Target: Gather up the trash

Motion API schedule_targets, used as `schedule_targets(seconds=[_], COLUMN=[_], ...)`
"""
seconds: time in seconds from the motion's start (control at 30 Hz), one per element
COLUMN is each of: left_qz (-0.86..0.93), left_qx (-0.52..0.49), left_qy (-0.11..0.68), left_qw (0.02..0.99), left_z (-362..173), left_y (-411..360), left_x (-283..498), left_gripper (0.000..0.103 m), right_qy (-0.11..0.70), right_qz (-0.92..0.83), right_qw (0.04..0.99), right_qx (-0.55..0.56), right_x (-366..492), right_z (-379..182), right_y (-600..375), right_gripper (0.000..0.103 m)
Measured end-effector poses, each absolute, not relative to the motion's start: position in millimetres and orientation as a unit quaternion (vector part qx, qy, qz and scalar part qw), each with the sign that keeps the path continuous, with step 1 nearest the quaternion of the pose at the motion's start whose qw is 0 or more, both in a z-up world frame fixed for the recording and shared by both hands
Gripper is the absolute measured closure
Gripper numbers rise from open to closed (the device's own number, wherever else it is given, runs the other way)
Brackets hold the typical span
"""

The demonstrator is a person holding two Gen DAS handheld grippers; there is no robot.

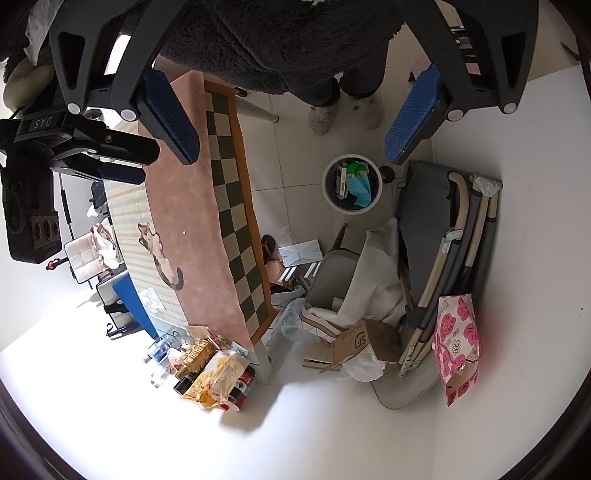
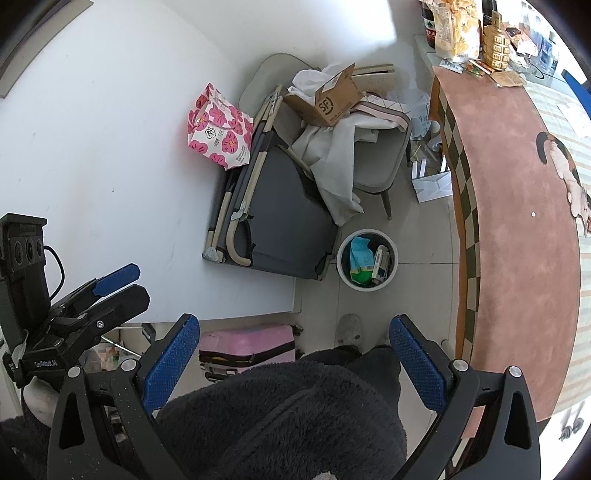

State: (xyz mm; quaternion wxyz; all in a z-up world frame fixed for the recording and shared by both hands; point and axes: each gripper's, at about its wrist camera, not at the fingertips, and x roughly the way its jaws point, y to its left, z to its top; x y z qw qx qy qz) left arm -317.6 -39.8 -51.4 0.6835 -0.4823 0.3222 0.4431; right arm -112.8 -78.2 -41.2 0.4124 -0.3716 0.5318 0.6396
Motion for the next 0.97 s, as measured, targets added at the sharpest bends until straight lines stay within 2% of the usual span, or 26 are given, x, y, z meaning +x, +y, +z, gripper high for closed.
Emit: schedule_targets(seconds=[0.97], left_qz=[0.445], left_qx=[-0.480], left_qy=[0.324], left_qw=[0.683], left_z=[-50.1], left_y=[-39.9], left_x=[-332.6], left_gripper=[0.000], right_qy=[0.534], right_qz=[0.641], right_qw=[0.408], right_qx=[-0.371], right_x=[-119.5], right_z=[-45.2], right_y=[-89.6], right_gripper=[0.000])
